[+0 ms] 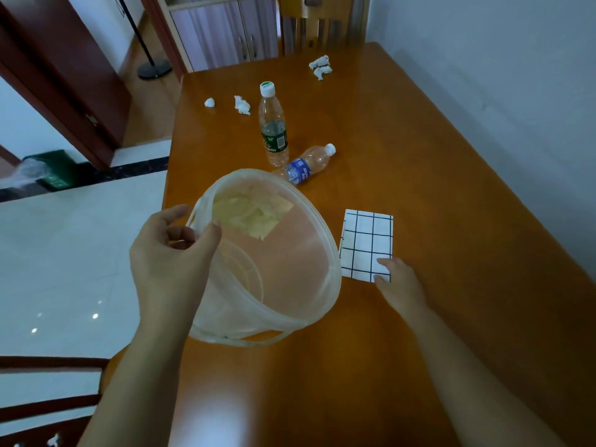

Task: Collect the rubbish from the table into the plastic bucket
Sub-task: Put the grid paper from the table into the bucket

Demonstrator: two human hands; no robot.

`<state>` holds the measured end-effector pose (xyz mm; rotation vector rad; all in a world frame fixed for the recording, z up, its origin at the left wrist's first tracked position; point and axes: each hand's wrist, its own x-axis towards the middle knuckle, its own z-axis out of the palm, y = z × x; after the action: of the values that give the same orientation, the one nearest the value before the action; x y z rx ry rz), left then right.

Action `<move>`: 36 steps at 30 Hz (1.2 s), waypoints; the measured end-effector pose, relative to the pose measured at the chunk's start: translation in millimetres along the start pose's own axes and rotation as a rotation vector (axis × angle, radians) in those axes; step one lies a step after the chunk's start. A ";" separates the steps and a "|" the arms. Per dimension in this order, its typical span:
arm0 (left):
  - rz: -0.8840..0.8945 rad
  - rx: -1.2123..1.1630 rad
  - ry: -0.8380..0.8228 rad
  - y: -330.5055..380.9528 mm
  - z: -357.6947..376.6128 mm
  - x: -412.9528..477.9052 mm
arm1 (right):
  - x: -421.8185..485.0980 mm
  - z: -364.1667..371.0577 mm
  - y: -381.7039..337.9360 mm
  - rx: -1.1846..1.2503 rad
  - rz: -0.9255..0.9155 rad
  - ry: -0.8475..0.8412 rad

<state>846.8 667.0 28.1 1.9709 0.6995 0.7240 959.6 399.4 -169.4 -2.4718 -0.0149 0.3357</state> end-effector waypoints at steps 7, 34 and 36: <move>0.007 0.016 -0.001 -3.2 7.3 -0.4 | -13.0 9.4 13.1 -0.219 -0.077 0.014; -0.115 -0.041 -0.043 -12.5 -20.4 -10.1 | -40.1 21.5 5.9 0.574 0.334 0.153; -0.158 -0.097 -0.010 -15.1 -24.0 -11.9 | -45.9 15.2 -1.8 0.645 0.302 0.173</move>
<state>818.8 678.3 22.6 1.8080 0.7902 0.6395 911.6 405.7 -169.1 -1.8469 0.4699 0.2075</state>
